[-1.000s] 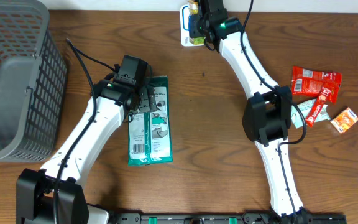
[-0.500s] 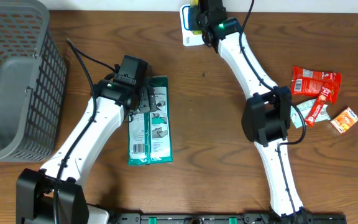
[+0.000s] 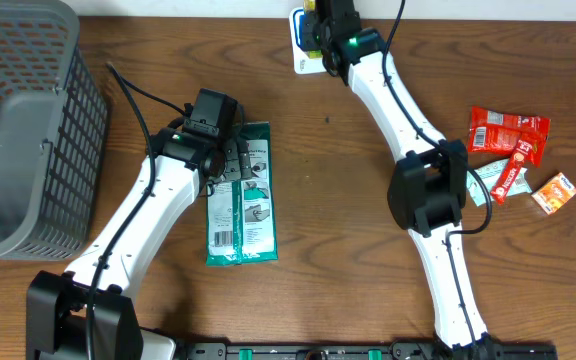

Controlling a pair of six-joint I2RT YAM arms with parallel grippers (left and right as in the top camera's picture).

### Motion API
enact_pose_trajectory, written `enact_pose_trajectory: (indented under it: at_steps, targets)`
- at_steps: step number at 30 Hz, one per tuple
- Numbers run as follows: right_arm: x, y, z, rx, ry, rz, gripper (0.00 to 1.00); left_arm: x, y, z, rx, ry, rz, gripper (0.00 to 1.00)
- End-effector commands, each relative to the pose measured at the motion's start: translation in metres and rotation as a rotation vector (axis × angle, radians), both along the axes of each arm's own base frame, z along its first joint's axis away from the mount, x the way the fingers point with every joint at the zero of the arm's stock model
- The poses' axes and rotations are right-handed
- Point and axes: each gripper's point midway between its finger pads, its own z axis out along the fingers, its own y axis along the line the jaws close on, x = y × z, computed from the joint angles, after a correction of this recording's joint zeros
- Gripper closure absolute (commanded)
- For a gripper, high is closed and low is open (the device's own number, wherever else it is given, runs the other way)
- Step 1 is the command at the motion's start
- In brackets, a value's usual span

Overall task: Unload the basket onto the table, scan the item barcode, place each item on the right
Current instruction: 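Raise the juice box to the white scanner window, then carry the juice box right and drop it on the item pile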

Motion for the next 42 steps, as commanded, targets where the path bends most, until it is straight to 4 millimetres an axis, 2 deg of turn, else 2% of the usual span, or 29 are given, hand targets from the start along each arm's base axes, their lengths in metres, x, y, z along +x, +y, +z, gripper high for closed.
enact_pose_trajectory:
  at_steps: [1, 3, 6, 7, 8, 9, 10, 13, 15, 16, 18, 19, 22, 23, 25, 26, 29, 30, 31, 33, 34, 35, 38, 40, 42]
  targets:
    - [-0.031, -0.023, 0.139, 0.054, -0.123, -0.008, 0.83, 0.002, 0.003, 0.0, 0.008, -0.002, 0.009, 0.07]
    - [-0.06, -0.042, 0.155, 0.01, -0.056, -0.009, 0.83, 0.002, 0.003, 0.0, 0.008, -0.002, 0.009, 0.07]
    - [-0.11, -0.072, 0.157, -0.088, 0.093, 0.005, 0.84, 0.002, 0.003, 0.0, 0.008, -0.002, 0.009, 0.07]
    - [-0.119, -0.08, 0.154, -0.107, 0.13, 0.003, 0.84, 0.002, 0.003, 0.0, 0.008, -0.001, 0.009, 0.07]
    - [-0.141, -0.103, 0.141, -0.155, 0.239, -0.013, 0.84, 0.002, 0.003, 0.0, 0.008, -0.002, 0.009, 0.07]
    - [-0.147, -0.111, 0.136, -0.172, 0.276, -0.026, 0.83, 0.002, 0.003, 0.0, 0.008, -0.002, 0.009, 0.07]
    - [-0.157, -0.13, 0.125, -0.208, 0.347, -0.059, 0.84, 0.002, 0.003, 0.0, 0.008, -0.002, 0.009, 0.07]
    - [-0.171, -0.169, 0.095, -0.282, 0.485, -0.132, 0.84, 0.002, 0.003, 0.0, 0.008, -0.001, 0.009, 0.07]
    - [-0.176, -0.194, 0.062, -0.322, 0.587, -0.175, 0.83, 0.002, 0.003, 0.0, 0.008, -0.002, 0.009, 0.07]
    - [-0.18, -0.205, 0.037, -0.329, 0.65, -0.191, 0.81, 0.002, 0.003, 0.0, 0.008, -0.002, 0.009, 0.07]
    - [-0.186, -0.22, 0.005, -0.337, 0.722, -0.212, 0.81, 0.002, 0.003, 0.0, 0.008, -0.002, 0.009, 0.07]
    - [-0.191, -0.231, -0.019, -0.338, 0.763, -0.23, 0.78, 0.002, 0.003, 0.0, 0.008, -0.002, 0.009, 0.07]
    - [-0.192, -0.246, -0.048, -0.328, 0.786, -0.259, 0.78, 0.002, 0.003, 0.0, 0.008, -0.002, 0.009, 0.07]
    - [-0.194, -0.253, -0.057, -0.323, 0.793, -0.274, 0.75, 0.002, 0.003, 0.0, 0.008, -0.002, 0.009, 0.07]
    - [-0.195, -0.263, -0.067, -0.316, 0.799, -0.291, 0.63, 0.002, 0.003, 0.0, 0.008, -0.002, 0.009, 0.07]
    - [-0.196, -0.268, -0.071, -0.308, 0.803, -0.301, 0.5, 0.002, 0.003, 0.0, 0.008, -0.002, 0.009, 0.07]
    - [-0.197, -0.272, -0.074, -0.272, 0.816, -0.246, 0.27, 0.002, 0.003, 0.0, 0.008, -0.002, 0.009, 0.07]
    - [-0.196, -0.268, -0.074, -0.244, 0.815, -0.204, 0.1, 0.002, 0.003, 0.0, 0.008, -0.002, 0.009, 0.07]
    - [-0.196, -0.266, -0.073, -0.226, 0.814, -0.176, 0.01, 0.002, 0.003, 0.0, 0.008, -0.002, 0.009, 0.07]
    - [-0.193, -0.268, -0.059, -0.212, 0.787, -0.18, 0.01, 0.002, 0.003, 0.0, 0.008, -0.002, 0.009, 0.07]
    - [-0.191, -0.263, -0.043, -0.187, 0.767, -0.165, 0.01, 0.002, 0.003, 0.0, 0.008, -0.002, 0.009, 0.07]
    - [-0.189, -0.247, -0.014, -0.107, 0.727, -0.119, 0.01, 0.002, 0.003, 0.0, 0.008, -0.002, 0.009, 0.07]
    - [-0.187, -0.212, 0.018, 0.035, 0.663, -0.018, 0.01, 0.002, 0.003, 0.0, 0.008, -0.002, 0.009, 0.07]
    - [-0.186, -0.195, 0.03, 0.1, 0.633, 0.03, 0.01, 0.002, 0.003, 0.0, 0.008, -0.002, 0.009, 0.07]
    - [-0.188, -0.182, 0.032, 0.136, 0.636, 0.066, 0.01, 0.002, 0.003, 0.0, 0.008, -0.002, 0.009, 0.07]
